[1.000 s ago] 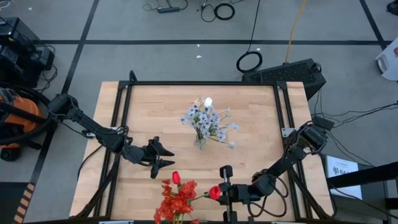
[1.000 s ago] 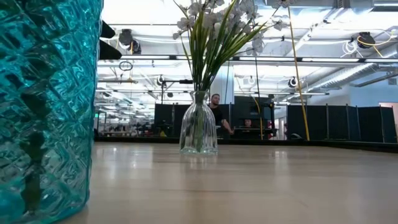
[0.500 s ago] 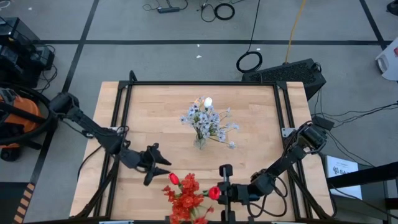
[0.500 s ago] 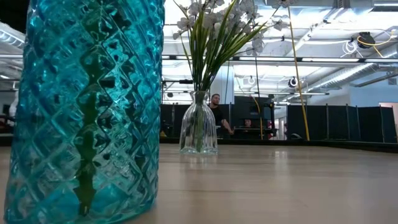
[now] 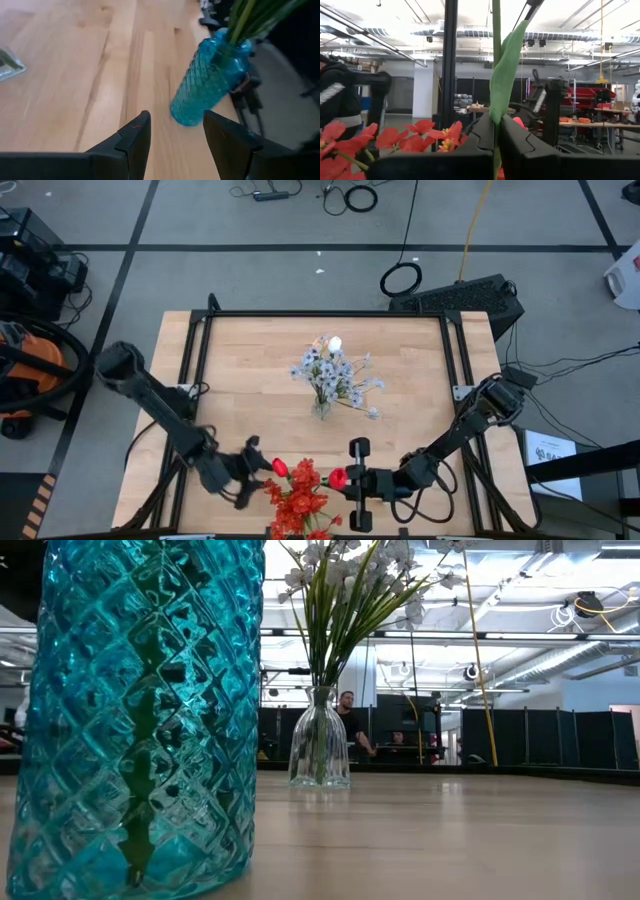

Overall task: Sort flowers into vase by color
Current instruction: Put the red tulip into the blue vase

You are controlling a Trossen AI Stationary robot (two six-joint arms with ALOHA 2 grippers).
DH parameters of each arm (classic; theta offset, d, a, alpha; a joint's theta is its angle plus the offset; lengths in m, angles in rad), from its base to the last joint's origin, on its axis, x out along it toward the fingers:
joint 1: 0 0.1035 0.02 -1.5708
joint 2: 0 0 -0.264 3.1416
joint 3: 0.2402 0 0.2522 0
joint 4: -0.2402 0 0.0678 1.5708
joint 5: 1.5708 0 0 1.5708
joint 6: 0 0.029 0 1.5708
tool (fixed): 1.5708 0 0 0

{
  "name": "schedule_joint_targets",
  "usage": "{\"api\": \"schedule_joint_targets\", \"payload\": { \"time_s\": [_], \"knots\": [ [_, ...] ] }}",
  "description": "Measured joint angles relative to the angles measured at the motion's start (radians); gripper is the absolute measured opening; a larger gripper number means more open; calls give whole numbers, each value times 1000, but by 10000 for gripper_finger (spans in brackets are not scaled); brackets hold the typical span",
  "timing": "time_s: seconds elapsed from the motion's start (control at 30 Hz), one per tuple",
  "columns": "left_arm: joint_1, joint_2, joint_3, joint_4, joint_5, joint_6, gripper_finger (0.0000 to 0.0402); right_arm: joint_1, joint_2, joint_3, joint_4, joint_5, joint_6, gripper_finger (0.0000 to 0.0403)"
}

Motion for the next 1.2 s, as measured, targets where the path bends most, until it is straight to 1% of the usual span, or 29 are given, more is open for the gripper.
{"api": "schedule_joint_targets", "payload": {
  "time_s": [0.1,0.2,0.3,0.47,0.57,0.7,0.9,1.03,1.2],
  "knots": [
    [-2,115,104,-28,-52,0,186,-2,0,0,0,-1,16,0],
    [-1,201,196,-31,-92,-14,186,-2,0,0,-1,-2,24,0],
    [1,262,281,-57,-115,-70,186,-2,0,0,-1,-3,24,0],
    [-6,319,381,-152,-114,-94,186,-4,0,0,-2,-3,24,0],
    [-9,335,405,-156,-107,-127,186,-4,0,0,-2,-3,24,0],
    [-8,335,408,-156,-97,-182,186,-4,0,0,-8,-3,24,0],
    [-19,335,408,-141,-49,-184,186,-4,0,0,-48,-5,34,0],
    [-21,335,408,-104,-51,-183,186,-4,0,0,-57,-7,51,0],
    [-13,335,408,-99,-56,-183,187,-4,0,0,-84,-10,69,0]
  ]
}}
